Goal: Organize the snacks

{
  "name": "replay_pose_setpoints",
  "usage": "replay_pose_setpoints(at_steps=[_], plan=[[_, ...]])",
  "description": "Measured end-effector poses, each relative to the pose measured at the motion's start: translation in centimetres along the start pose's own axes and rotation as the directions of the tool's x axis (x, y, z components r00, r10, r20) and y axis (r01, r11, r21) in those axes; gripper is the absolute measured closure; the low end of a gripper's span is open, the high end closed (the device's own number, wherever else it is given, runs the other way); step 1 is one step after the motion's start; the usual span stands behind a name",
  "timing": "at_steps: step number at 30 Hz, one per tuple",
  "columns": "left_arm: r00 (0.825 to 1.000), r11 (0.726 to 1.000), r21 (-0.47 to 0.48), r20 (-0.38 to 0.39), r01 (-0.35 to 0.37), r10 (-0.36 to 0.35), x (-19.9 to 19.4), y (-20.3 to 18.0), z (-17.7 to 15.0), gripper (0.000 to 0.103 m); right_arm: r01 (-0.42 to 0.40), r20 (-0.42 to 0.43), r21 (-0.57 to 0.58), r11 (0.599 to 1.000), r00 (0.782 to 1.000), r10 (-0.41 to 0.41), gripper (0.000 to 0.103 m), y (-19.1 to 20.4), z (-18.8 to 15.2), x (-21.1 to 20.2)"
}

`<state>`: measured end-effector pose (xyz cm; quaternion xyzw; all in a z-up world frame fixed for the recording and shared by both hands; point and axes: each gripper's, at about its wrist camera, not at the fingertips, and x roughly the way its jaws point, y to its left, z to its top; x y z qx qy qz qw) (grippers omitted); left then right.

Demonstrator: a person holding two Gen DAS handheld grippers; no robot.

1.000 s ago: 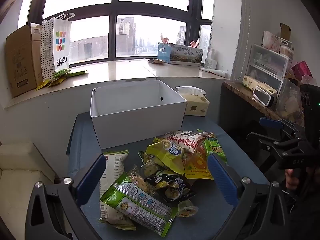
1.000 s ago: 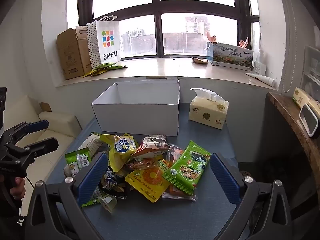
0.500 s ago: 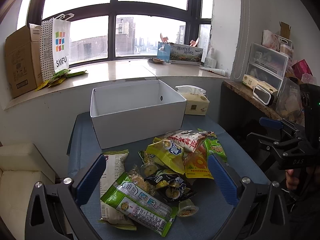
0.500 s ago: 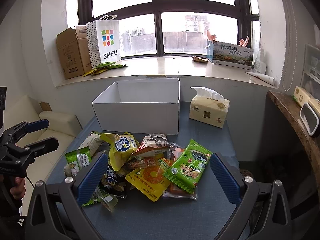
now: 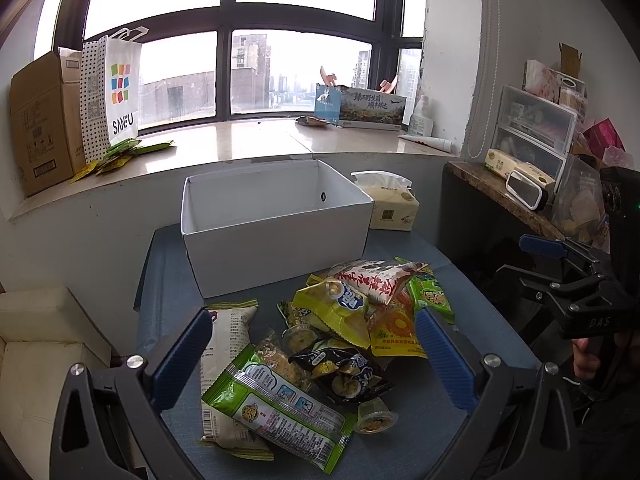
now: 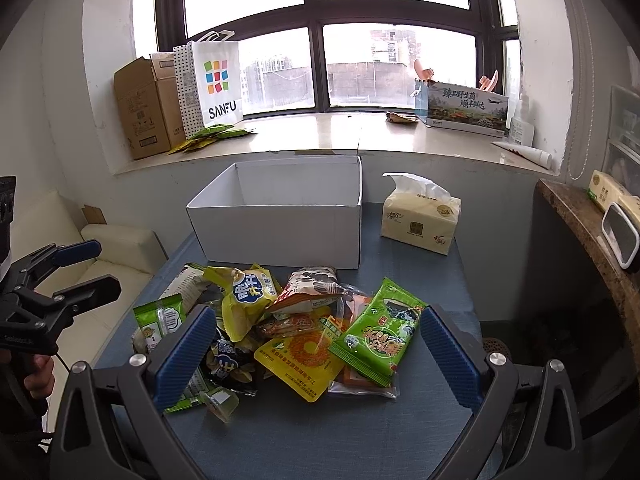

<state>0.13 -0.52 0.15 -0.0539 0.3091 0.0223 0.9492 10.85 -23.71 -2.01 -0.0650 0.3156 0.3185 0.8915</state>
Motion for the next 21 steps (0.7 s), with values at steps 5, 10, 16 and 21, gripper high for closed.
replay_pose_setpoints(at_steps=[5, 10, 16, 21], plan=[[1.000, 1.000, 0.003, -0.002, -0.002, 0.002, 0.02, 0.00, -0.04, 0.000, -0.002, -0.003, -0.001, 1.000, 1.000, 0.002, 0.000, 0.09, -0.08, 0.10], [1.000, 1.000, 0.004, -0.001, -0.002, 0.002, -0.01, 0.00, -0.05, 0.000, -0.001, -0.003, -0.002, 1.000, 1.000, 0.001, 0.000, 0.16, -0.13, 0.08], [1.000, 1.000, 0.006, 0.001, -0.004, 0.004, -0.06, 0.02, -0.04, 0.000, -0.001, -0.004, -0.002, 1.000, 1.000, 0.001, 0.000, 0.17, -0.18, 0.04], [1.000, 1.000, 0.008, 0.001, -0.003, 0.003, -0.11, 0.03, -0.01, 0.000, -0.002, -0.005, -0.004, 1.000, 1.000, 0.002, 0.000, 0.21, -0.21, -0.01]])
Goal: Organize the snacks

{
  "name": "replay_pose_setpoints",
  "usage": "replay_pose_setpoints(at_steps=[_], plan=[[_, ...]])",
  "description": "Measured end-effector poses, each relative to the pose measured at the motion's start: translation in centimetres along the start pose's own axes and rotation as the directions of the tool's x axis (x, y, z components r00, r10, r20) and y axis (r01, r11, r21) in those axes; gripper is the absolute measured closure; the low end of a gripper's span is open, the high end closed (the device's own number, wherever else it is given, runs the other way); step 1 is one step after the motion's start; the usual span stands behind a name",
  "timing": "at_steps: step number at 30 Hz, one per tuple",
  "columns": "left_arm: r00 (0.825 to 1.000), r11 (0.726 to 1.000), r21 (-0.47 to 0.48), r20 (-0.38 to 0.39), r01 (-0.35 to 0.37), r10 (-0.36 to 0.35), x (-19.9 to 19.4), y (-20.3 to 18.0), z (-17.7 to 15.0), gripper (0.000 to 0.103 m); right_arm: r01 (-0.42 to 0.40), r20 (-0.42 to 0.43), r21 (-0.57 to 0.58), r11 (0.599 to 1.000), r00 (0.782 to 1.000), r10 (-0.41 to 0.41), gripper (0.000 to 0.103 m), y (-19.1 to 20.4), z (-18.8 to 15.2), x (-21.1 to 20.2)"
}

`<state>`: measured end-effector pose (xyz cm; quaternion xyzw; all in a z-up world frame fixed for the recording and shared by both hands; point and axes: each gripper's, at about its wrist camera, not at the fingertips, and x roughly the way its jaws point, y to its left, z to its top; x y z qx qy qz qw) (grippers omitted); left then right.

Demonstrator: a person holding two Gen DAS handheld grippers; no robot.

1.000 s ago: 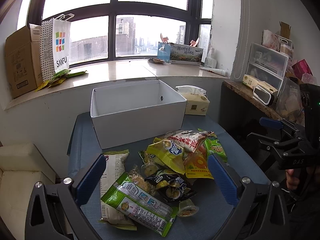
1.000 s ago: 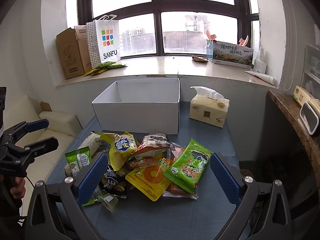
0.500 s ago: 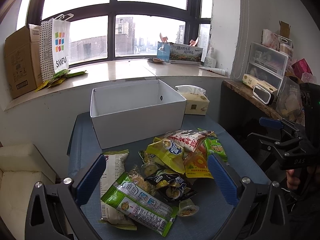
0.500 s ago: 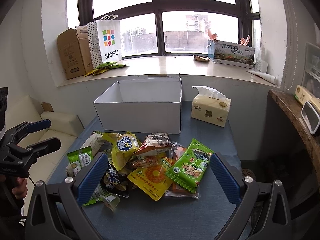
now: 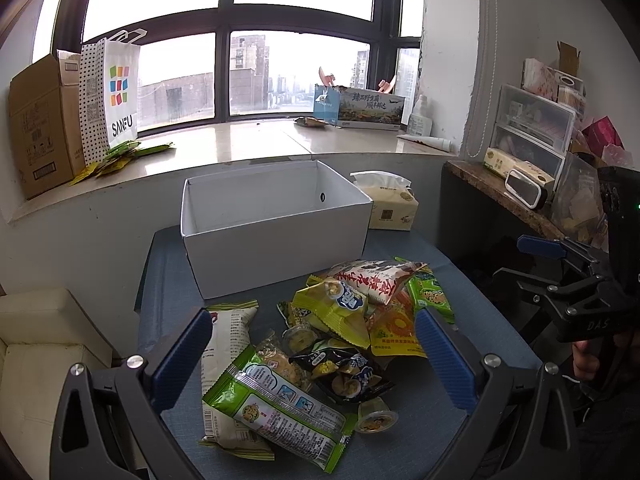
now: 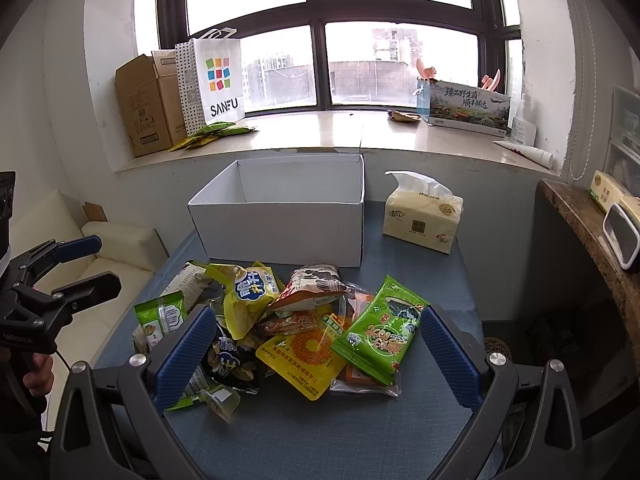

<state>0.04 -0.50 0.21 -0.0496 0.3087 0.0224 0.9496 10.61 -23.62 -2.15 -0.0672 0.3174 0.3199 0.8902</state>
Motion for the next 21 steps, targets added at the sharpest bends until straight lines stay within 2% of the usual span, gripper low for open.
replay_pose_setpoints(at_steps=[21], plan=[[1.000, 1.000, 0.013, -0.001, -0.008, 0.009, 0.04, -0.17, 0.02, 0.000, 0.000, -0.006, -0.008, 1.000, 1.000, 0.000, 0.000, 0.22, -0.06, 0.17]])
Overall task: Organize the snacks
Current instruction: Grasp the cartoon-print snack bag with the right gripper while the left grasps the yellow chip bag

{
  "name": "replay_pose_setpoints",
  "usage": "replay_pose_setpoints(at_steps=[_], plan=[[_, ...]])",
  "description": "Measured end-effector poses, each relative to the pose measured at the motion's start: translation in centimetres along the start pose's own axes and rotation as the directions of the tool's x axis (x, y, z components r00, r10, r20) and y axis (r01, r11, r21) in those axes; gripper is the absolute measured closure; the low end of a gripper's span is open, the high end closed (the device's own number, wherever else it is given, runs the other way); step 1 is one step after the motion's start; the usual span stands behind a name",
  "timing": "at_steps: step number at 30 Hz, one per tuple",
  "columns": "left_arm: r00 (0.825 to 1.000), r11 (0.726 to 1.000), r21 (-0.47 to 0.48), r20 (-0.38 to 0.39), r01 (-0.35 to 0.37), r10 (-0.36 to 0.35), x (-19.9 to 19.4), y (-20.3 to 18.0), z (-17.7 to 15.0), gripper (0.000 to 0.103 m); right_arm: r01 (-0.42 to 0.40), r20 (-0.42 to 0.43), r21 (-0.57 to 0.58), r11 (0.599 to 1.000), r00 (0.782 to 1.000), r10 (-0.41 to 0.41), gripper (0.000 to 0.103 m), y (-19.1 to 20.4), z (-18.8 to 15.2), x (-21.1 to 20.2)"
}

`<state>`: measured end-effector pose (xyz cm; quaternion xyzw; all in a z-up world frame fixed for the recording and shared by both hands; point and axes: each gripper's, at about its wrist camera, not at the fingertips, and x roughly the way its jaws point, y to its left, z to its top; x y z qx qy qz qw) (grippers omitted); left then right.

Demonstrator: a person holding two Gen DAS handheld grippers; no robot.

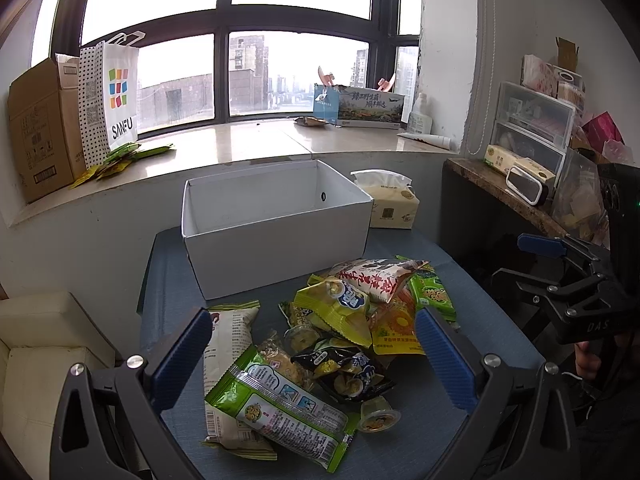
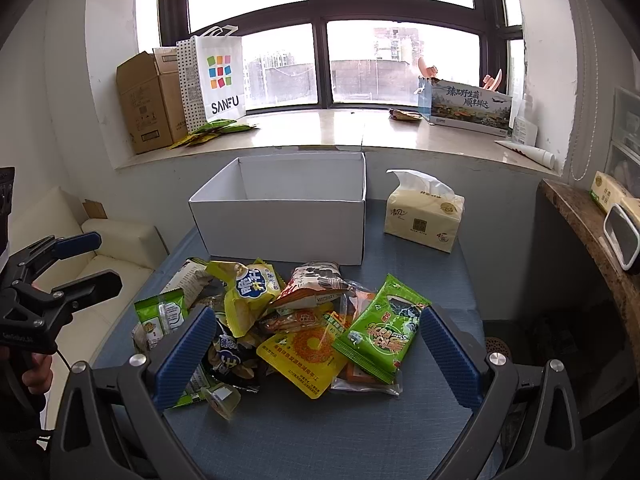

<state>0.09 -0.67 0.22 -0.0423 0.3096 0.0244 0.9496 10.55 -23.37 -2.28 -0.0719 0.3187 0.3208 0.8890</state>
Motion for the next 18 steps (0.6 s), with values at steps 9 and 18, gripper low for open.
replay_pose_setpoints(at_steps=[9, 18], plan=[[1.000, 1.000, 0.004, 0.002, -0.007, 0.007, 0.0, 0.1, -0.2, 0.000, -0.007, 0.000, -0.007, 1.000, 1.000, 0.007, 0.000, -0.1, 0.3, 0.7], [1.000, 1.000, 0.003, 0.001, 0.022, -0.022, 1.3, 0.2, -0.7, 0.000, -0.091, -0.188, 0.051, 0.995, 0.977, 0.099, 0.000, -1.5, 3.7, 10.4]])
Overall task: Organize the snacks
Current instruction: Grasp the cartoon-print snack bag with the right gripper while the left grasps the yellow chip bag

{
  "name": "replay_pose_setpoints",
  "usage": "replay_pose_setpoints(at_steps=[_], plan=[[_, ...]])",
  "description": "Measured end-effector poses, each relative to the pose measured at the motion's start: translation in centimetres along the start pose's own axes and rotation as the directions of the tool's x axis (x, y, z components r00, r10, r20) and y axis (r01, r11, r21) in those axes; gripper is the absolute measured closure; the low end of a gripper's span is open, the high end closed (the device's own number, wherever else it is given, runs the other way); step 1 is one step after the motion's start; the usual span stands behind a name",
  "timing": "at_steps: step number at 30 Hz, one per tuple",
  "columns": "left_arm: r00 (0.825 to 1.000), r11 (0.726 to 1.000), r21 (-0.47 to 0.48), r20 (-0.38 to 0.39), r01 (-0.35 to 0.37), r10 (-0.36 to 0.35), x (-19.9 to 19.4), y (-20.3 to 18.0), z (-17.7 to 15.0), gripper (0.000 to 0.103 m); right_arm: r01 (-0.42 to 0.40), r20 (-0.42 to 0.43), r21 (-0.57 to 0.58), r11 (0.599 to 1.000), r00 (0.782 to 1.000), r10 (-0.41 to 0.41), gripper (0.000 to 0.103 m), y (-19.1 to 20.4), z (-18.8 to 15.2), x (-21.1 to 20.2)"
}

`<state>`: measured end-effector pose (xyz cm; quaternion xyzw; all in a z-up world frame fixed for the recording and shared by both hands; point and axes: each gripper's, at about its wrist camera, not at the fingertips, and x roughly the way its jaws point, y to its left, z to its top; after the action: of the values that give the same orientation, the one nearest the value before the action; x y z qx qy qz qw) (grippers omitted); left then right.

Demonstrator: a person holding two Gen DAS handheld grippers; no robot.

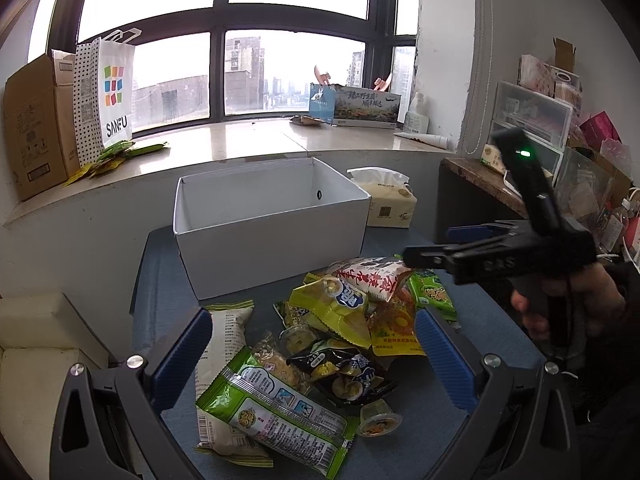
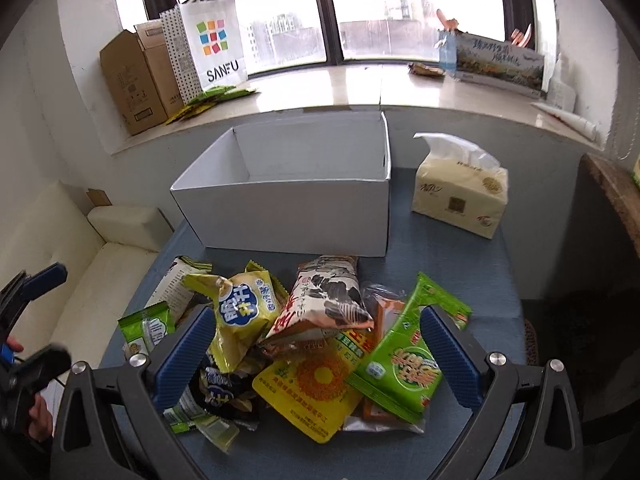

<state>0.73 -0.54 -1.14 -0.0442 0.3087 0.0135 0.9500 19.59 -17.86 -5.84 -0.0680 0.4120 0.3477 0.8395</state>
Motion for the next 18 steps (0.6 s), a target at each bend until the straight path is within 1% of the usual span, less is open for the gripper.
replay_pose_setpoints(at_steps=[2, 3, 6, 8, 9, 10, 11, 13, 16, 18], plan=[[1.000, 1.000, 0.002, -0.008, 0.010, -0.010, 0.5, 0.0, -0.2, 0.000, 0.009, -0.080, 0.007, 1.000, 0.997, -0.008, 0.000, -0.4, 1.4, 3.5], [1.000, 1.000, 0.000, -0.015, 0.017, -0.017, 0.8, 0.2, -0.2, 0.000, 0.029, -0.124, 0.005, 1.000, 0.992, -0.028, 0.000, -0.5, 1.9, 5.2], [0.999, 1.000, -0.004, -0.039, 0.020, -0.020, 1.6, 0.5, -0.6, 0.000, 0.041, -0.217, 0.022, 0.999, 0.976, -0.035, 0.001, -1.0, 2.3, 9.3], [0.999, 1.000, -0.007, -0.047, 0.021, -0.021, 2.0, 0.7, -0.8, 0.000, 0.035, -0.279, 0.049, 0.998, 0.960, -0.020, 0.025, -1.3, 1.9, 11.3], [0.999, 1.000, -0.012, -0.047, 0.025, -0.026, 2.1, 0.9, -0.9, 0.000, 0.011, -0.311, 0.054, 0.999, 0.950, 0.006, 0.042, -1.2, 1.5, 12.1], [0.998, 0.999, -0.015, -0.047, 0.035, -0.036, 2.2, 1.0, -1.0, 0.000, -0.022, -0.330, 0.054, 0.998, 0.943, 0.038, 0.044, -1.0, 1.1, 12.6], [0.998, 0.999, -0.015, -0.052, 0.039, -0.040, 2.4, 1.0, -1.1, 0.000, -0.033, -0.331, 0.049, 0.998, 0.942, 0.047, 0.046, -0.8, 0.7, 12.8], [0.998, 0.999, -0.005, -0.058, 0.035, -0.036, 2.6, 0.9, -1.2, 0.000, -0.046, -0.312, 0.036, 0.998, 0.948, 0.055, 0.051, -0.6, 0.4, 12.3], [0.997, 0.999, 0.028, -0.069, 0.038, -0.036, 3.0, 0.3, -1.2, 0.000, -0.061, -0.275, 0.035, 0.998, 0.959, 0.068, 0.053, -0.5, 0.3, 10.6], [0.994, 0.998, 0.038, -0.097, 0.058, -0.054, 3.6, 0.0, -0.8, 0.000, -0.067, -0.237, 0.026, 0.997, 0.969, 0.072, 0.054, -0.5, 0.1, 8.8]])
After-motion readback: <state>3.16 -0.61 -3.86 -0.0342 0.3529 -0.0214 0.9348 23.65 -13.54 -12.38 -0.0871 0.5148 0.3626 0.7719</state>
